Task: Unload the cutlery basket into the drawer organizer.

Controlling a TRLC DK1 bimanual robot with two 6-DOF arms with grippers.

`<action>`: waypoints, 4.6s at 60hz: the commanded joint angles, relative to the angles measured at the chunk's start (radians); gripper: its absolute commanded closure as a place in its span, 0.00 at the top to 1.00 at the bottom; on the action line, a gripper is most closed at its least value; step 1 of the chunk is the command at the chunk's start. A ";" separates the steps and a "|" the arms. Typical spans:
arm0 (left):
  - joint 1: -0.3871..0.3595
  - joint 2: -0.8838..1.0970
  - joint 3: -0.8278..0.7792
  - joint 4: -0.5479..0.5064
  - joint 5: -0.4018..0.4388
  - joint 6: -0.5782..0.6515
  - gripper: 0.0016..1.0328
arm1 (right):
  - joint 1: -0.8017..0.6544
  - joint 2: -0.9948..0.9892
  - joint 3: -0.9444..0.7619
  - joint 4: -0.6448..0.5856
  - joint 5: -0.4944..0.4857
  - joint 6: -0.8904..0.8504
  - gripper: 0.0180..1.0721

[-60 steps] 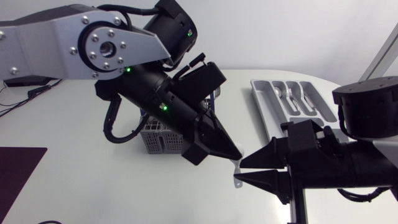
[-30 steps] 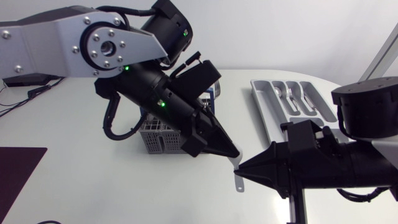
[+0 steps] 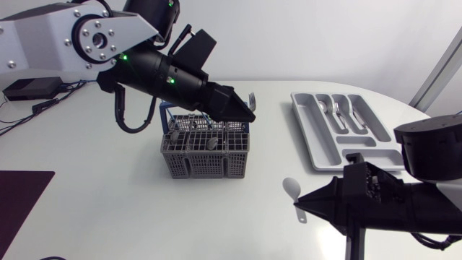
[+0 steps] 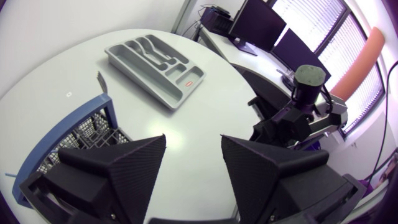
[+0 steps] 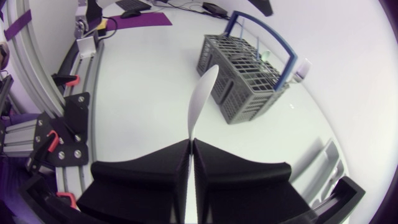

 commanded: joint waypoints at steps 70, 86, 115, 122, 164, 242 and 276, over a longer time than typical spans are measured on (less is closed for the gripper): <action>-0.011 -0.041 -0.047 -0.183 -0.347 0.029 0.62 | -0.886 0.710 -0.024 0.891 -0.038 -0.806 0.06; -0.002 -0.057 -0.056 -0.194 -0.348 0.036 0.62 | -0.884 0.911 -0.024 1.112 0.079 -0.938 0.06; 0.046 -0.109 -0.113 -0.203 -0.355 0.057 0.62 | -0.844 0.905 -0.059 1.186 0.192 -0.984 0.78; 0.056 -0.130 -0.129 -0.203 -0.355 0.059 0.62 | -0.829 0.840 -0.071 1.163 0.202 -0.952 0.82; 0.176 -0.330 -0.317 -0.208 -0.385 0.103 0.62 | -0.163 0.422 0.278 0.112 0.343 -0.022 0.86; 0.296 -0.437 -0.714 0.375 -0.146 0.233 0.62 | 0.138 0.995 0.832 -0.075 -0.081 0.774 0.85; 0.322 -0.258 -0.703 0.487 0.008 0.421 0.62 | 0.150 1.012 0.791 0.054 -0.070 0.886 0.75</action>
